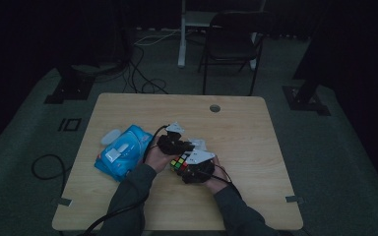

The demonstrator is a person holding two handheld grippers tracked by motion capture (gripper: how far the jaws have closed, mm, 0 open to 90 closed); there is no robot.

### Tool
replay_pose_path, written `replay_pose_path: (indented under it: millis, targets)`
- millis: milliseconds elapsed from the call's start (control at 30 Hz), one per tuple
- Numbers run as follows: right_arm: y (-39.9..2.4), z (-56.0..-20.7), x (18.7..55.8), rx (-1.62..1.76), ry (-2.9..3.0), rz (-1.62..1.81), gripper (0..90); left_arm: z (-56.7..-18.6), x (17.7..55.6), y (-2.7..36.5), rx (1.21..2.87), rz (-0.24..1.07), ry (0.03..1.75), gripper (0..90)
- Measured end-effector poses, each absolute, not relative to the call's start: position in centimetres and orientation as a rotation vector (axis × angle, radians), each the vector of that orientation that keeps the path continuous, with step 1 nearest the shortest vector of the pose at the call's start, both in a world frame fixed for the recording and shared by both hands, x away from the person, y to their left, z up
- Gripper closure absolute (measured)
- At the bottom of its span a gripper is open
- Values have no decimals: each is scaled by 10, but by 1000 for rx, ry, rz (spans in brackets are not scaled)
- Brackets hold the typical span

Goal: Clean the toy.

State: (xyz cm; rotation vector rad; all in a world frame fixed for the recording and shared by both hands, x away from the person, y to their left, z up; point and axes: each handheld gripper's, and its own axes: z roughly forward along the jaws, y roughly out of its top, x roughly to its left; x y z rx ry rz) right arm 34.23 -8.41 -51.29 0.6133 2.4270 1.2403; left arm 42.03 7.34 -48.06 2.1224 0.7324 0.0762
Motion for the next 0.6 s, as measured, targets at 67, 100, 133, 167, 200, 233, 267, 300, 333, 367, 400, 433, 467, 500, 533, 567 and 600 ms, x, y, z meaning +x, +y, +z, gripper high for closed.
replay_pose_path:
  millis: [67, 100, 133, 167, 200, 233, 267, 300, 333, 367, 400, 433, 467, 500, 533, 567, 600]
  targets:
    - [-84, -513, 342, 613, 2426, 1240, 342, -481, 422, 76, 2123, 84, 749, 811]
    - [-84, -513, 342, 612, 2426, 1240, 342, -481, 423, 77, 2124, 88, 755, 811]
    - [-84, -513, 342, 612, 2426, 1241, 342, -481, 423, 78, 2119, 89, 765, 811]
    - [-84, -513, 342, 612, 2426, 1241, 342, -481, 423, 78, 2119, 89, 765, 811]
    - [-84, -513, 342, 612, 2426, 1240, 342, -482, 424, 79, 2117, 92, 774, 811]
    - [-84, -512, 342, 612, 2425, 1241, 342, -482, 425, 80, 2118, 94, 778, 811]
    - [-84, -512, 342, 610, 2424, 1241, 342, -482, 425, 81, 2119, 97, 781, 811]
    - [-84, -512, 342, 610, 2423, 1241, 342, -482, 425, 81, 2119, 96, 787, 811]
    - [-84, -512, 342, 612, 2423, 1241, 342, -482, 426, 82, 2118, 98, 789, 811]
    - [-84, -512, 342, 611, 2423, 1242, 342, -483, 426, 82, 2118, 98, 793, 811]
    - [-84, -512, 342, 611, 2423, 1242, 342, -483, 426, 82, 2121, 97, 797, 811]
    - [-84, -512, 342, 610, 2422, 1242, 342, -483, 426, 82, 2123, 97, 799, 811]
    - [-84, -512, 342, 610, 2423, 1241, 342, -483, 426, 81, 2122, 96, 797, 811]
    - [-84, -512, 341, 610, 2424, 1241, 342, -483, 426, 81, 2124, 92, 795, 811]
    - [-84, -512, 341, 609, 2424, 1241, 342, -483, 425, 80, 2125, 90, 793, 811]
    - [-84, -512, 341, 609, 2424, 1241, 342, -483, 425, 79, 2124, 87, 790, 811]
    - [-84, -512, 341, 609, 2424, 1242, 342, -484, 425, 78, 2125, 84, 785, 811]
